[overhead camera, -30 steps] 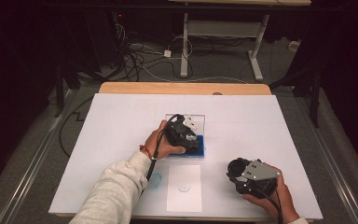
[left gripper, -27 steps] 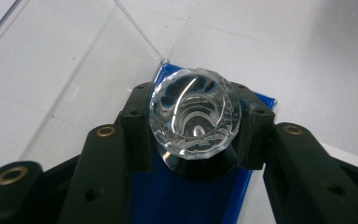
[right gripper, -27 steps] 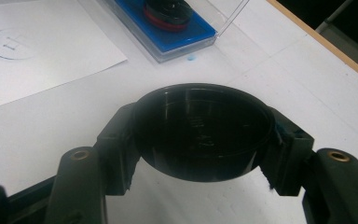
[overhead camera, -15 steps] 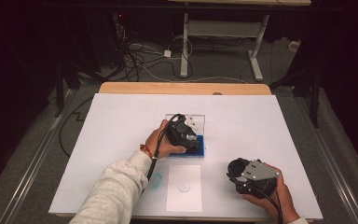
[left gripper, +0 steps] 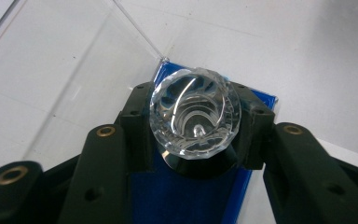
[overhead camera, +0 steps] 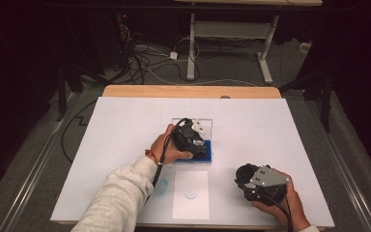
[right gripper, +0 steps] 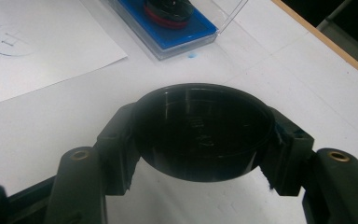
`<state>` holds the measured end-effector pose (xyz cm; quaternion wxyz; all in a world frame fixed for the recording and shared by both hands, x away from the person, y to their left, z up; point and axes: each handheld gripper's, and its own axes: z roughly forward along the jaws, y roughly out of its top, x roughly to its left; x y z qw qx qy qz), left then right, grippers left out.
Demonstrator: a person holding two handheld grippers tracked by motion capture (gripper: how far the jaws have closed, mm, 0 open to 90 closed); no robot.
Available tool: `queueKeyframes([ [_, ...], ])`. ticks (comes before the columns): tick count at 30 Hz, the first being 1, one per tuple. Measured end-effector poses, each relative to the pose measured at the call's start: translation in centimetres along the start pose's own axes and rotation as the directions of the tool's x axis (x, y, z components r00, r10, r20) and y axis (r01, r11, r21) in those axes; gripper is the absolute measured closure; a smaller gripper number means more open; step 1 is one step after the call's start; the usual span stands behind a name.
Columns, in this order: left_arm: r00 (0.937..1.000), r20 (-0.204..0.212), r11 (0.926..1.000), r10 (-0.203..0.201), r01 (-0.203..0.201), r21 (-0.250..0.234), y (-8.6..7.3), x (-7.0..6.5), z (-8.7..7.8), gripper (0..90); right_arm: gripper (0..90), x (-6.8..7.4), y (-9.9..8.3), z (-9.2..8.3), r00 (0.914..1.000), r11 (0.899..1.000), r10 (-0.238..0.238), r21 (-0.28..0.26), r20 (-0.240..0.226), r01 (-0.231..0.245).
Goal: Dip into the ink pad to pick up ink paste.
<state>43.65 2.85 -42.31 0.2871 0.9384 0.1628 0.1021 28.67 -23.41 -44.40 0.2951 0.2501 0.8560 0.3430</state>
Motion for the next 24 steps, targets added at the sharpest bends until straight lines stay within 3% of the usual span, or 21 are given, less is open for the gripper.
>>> queueKeyframes([
  [4,0.9999,-0.015,0.9997,-0.003,0.002,-0.023,0.1,-0.1,-0.3,54.7,38.3,0.0,0.0,0.0,1.0000,1.000,-0.001,0.002,0.003,0.001],
  [6,0.9998,-0.017,0.9978,-0.009,0.008,-0.066,0.3,0.0,-1.3,54.7,38.2,-0.1,0.0,-0.1,1.0000,1.000,0.006,-0.002,0.004,-0.006],
  [8,0.9989,-0.047,0.9963,0.004,-0.008,-0.086,0.5,-0.1,-2.5,54.7,38.2,-0.2,0.0,-0.1,0.9999,1.000,0.010,-0.003,0.008,-0.010],
  [11,0.9983,-0.058,0.9938,0.000,-0.006,-0.111,0.3,0.0,-4.0,54.7,38.3,-0.2,0.0,-0.2,0.9999,1.000,0.008,-0.008,0.011,-0.008],
  [24,0.9975,-0.071,0.9807,-0.006,-0.008,-0.195,-3.1,-0.6,-8.6,54.7,38.3,-0.5,0.3,-0.3,0.9994,0.999,0.029,-0.025,0.017,-0.029],
])
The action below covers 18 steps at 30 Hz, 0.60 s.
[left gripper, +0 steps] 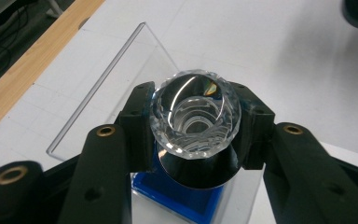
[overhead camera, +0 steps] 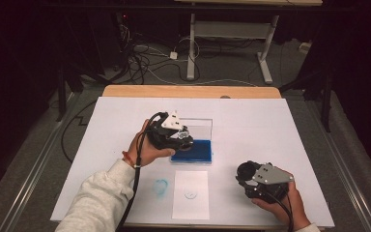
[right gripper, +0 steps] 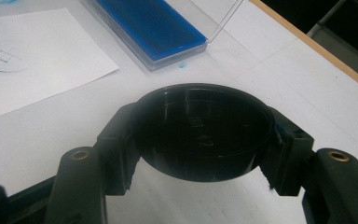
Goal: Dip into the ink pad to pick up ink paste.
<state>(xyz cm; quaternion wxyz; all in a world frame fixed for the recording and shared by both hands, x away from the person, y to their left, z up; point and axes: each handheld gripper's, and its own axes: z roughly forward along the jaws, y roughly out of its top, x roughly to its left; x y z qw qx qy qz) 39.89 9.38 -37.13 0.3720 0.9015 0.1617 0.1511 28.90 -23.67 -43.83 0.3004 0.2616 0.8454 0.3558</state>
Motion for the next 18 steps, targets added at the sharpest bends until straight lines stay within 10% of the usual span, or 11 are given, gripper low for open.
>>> queueKeyframes([
  [18,0.9995,0.023,0.9980,0.022,-0.020,-0.060,-1.7,-1.3,-2.6,54.7,38.3,0.0,0.1,-0.2,1.0000,1.000,-0.004,0.002,0.003,0.004],
])
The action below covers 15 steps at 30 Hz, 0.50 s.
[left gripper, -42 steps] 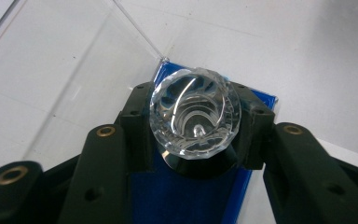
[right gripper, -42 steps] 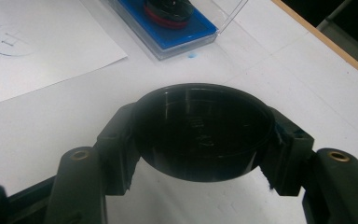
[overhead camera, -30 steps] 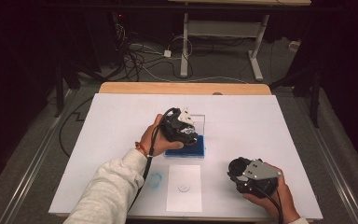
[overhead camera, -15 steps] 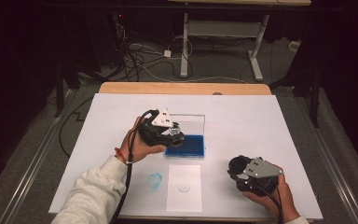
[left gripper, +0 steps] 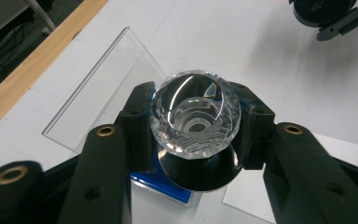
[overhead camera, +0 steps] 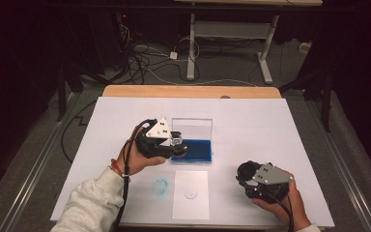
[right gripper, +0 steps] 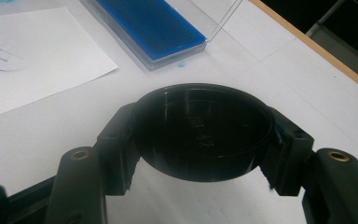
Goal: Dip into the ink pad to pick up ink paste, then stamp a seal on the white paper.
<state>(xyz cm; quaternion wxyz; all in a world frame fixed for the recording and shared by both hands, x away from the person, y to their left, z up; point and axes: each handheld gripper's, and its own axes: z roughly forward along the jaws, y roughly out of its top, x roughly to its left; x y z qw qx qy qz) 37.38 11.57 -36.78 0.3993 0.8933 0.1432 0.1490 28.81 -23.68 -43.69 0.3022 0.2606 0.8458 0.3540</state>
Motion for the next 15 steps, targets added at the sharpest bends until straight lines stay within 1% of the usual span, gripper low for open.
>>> queueKeyframes([
  [3,1.0000,-0.001,1.0000,-0.002,0.002,-0.006,-0.2,-0.2,-0.3,54.7,38.4,0.0,0.0,0.0,1.0000,1.000,-0.003,-0.003,-0.002,0.003],
  [7,1.0000,0.001,1.0000,0.005,-0.005,-0.005,-0.4,-0.6,-0.6,54.7,38.4,0.0,-0.1,0.1,0.9999,1.000,-0.004,-0.001,-0.013,0.004],
  [11,0.9997,0.019,0.9998,0.015,-0.015,-0.016,-0.4,-1.2,-1.0,54.7,38.4,0.1,0.0,0.1,0.9998,1.000,-0.002,-0.006,-0.018,0.002],
  [13,0.9991,0.037,0.9995,0.022,-0.021,-0.023,-0.3,-1.4,-1.1,54.7,38.4,0.0,-0.1,0.1,0.9998,1.000,-0.004,-0.002,-0.018,0.004],
  [15,0.9990,0.034,0.9994,0.028,-0.027,-0.021,-0.2,-1.6,-1.0,54.7,38.4,0.0,-0.1,0.2,0.9998,1.000,0.000,0.000,-0.018,0.000],
])
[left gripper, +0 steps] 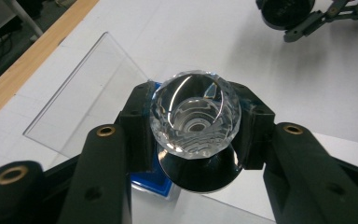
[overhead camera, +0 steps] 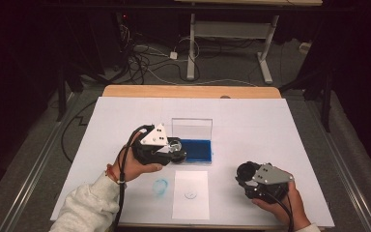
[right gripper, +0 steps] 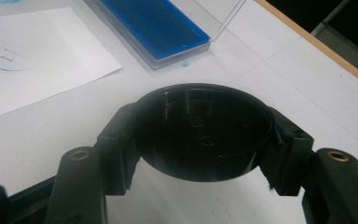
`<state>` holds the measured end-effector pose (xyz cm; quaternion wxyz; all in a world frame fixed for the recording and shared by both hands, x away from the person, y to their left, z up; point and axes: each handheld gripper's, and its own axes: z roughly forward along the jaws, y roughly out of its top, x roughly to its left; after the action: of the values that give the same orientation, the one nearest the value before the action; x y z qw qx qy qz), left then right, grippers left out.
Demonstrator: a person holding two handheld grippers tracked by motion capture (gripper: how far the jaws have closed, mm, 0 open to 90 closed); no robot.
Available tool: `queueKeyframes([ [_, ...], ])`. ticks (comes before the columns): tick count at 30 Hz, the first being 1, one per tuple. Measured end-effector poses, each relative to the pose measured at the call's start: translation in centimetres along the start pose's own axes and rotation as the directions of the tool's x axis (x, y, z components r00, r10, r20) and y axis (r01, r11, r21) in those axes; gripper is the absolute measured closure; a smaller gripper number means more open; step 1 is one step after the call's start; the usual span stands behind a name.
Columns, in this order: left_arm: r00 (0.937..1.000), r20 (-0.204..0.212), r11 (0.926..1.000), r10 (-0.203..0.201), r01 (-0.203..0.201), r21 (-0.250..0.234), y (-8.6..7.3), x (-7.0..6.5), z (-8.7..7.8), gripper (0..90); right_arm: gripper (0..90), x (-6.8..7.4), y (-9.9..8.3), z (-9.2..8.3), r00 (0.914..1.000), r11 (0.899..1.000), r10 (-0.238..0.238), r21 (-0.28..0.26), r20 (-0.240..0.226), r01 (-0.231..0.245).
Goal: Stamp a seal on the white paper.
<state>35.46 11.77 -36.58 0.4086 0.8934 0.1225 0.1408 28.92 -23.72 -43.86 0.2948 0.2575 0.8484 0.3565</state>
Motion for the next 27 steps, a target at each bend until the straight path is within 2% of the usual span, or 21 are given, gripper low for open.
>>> queueKeyframes([
  [4,0.9998,0.020,1.0000,-0.003,0.003,-0.005,0.1,-0.5,0.3,54.7,38.4,0.2,0.1,0.0,1.0000,1.000,-0.007,-0.004,-0.005,0.007],
  [11,0.9979,0.052,0.9992,0.039,-0.039,0.000,0.7,-2.1,0.9,54.7,38.4,0.4,-0.2,-0.1,0.9999,1.000,-0.010,0.005,-0.011,0.010],
  [16,0.9957,0.075,0.9984,0.054,-0.055,0.009,0.8,-2.8,1.4,54.7,38.4,0.5,0.0,-0.2,0.9998,1.000,-0.016,-0.002,-0.010,0.016],
  [22,0.9922,0.105,0.9973,0.068,-0.070,0.023,0.5,-3.9,2.1,54.7,38.4,0.8,0.0,-0.1,0.9997,1.000,-0.019,0.003,-0.016,0.019],
  [23,0.9928,0.098,0.9974,0.069,-0.071,0.017,0.4,-4.1,2.3,54.7,38.4,0.8,0.0,-0.1,0.9996,1.000,-0.023,0.005,-0.015,0.023],
  [27,0.9897,0.119,0.9968,0.080,-0.081,0.001,-0.1,-5.2,2.8,54.7,38.4,0.8,0.0,-0.1,0.9996,1.000,-0.024,0.009,-0.017,0.024],
])
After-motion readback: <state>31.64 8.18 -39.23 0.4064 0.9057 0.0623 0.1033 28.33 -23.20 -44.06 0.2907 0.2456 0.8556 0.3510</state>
